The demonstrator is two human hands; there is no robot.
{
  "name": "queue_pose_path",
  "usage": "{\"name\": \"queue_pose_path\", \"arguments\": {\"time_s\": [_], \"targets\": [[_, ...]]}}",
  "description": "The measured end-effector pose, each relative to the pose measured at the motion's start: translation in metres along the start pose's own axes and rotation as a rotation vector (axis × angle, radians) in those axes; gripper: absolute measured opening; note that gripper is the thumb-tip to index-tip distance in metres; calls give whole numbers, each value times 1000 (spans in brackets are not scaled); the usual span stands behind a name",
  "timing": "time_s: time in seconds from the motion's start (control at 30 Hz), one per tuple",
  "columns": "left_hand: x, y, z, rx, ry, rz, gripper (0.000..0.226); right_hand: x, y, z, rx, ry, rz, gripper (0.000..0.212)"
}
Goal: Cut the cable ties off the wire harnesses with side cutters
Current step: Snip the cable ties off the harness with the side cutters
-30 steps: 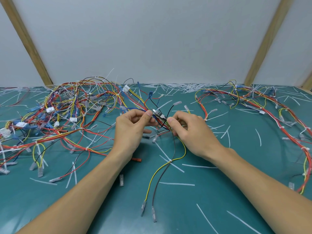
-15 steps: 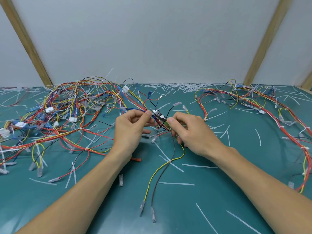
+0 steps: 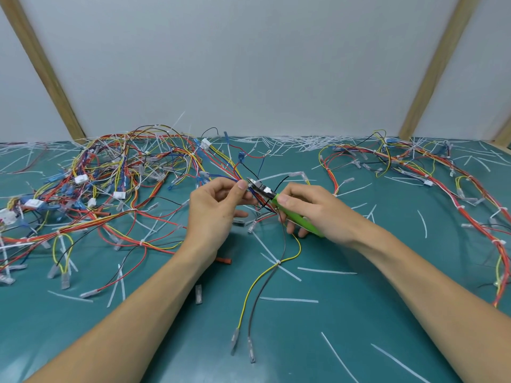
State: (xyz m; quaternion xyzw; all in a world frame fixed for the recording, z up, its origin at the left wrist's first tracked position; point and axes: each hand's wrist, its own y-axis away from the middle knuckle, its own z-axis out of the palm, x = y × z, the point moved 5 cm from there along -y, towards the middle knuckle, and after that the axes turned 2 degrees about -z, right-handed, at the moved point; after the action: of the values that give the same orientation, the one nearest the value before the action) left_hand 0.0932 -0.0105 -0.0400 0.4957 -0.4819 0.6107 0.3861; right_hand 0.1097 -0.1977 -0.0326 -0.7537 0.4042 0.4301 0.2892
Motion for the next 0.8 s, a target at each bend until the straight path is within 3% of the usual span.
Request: {"name": "queue_pose_path", "arguments": {"time_s": [0.2, 0.43, 0.8], "targets": [[0, 0, 0, -3, 3, -2, 17, -1, 0, 2, 8, 36, 0, 32], [-1, -1, -1, 17, -4, -22, 17, -8, 3, 6, 290, 408, -118, 47], [5, -2, -5, 91, 94, -64, 22, -23, 9, -8, 593, 618, -183, 44]]}}
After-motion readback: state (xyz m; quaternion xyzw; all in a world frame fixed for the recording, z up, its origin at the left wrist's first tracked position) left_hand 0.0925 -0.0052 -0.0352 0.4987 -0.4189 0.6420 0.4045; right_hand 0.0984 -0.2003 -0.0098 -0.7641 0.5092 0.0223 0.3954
